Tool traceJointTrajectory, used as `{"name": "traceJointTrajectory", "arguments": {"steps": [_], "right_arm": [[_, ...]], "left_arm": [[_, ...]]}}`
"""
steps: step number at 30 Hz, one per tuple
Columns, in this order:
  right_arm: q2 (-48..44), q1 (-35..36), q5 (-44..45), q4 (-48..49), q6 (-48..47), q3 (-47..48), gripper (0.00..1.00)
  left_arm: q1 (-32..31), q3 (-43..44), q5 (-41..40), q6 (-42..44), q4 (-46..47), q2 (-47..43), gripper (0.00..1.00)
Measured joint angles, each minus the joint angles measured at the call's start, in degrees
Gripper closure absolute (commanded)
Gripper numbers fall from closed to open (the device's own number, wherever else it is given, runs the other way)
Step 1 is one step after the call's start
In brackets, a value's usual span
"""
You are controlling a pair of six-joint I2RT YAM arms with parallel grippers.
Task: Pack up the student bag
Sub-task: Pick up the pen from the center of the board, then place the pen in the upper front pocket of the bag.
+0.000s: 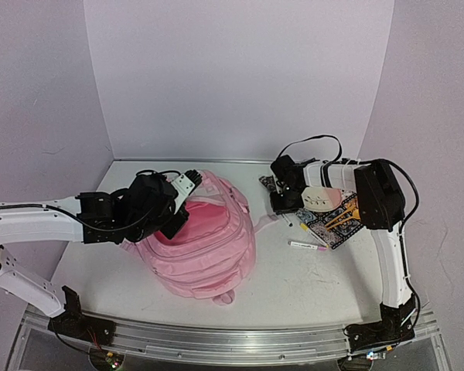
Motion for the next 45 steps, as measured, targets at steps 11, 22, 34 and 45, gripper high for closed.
{"name": "traceJointTrajectory", "arguments": {"steps": [11, 22, 34, 45], "right_arm": [[-2.5, 0.5, -0.9, -7.2, 1.7, -2.3, 1.0], [-16.9, 2.6, -8.9, -6.8, 6.1, -17.8, 1.0], [-46.4, 9.2, -19.6, 12.5, 26.8, -36.7, 1.0], [-56.3, 23.2, -14.8, 30.5, 49.8, -50.3, 1.0]], "left_arm": [[0.0, -0.3, 0.6, 0.0, 0.2, -0.5, 1.0], [0.2, -0.3, 3.2, 0.0, 0.2, -0.8, 1.0], [0.6, 2.1, 8.6, -3.2, -3.0, -0.4, 1.0], [-0.4, 12.2, 15.0, -8.1, -9.4, 6.4, 1.0]]}}
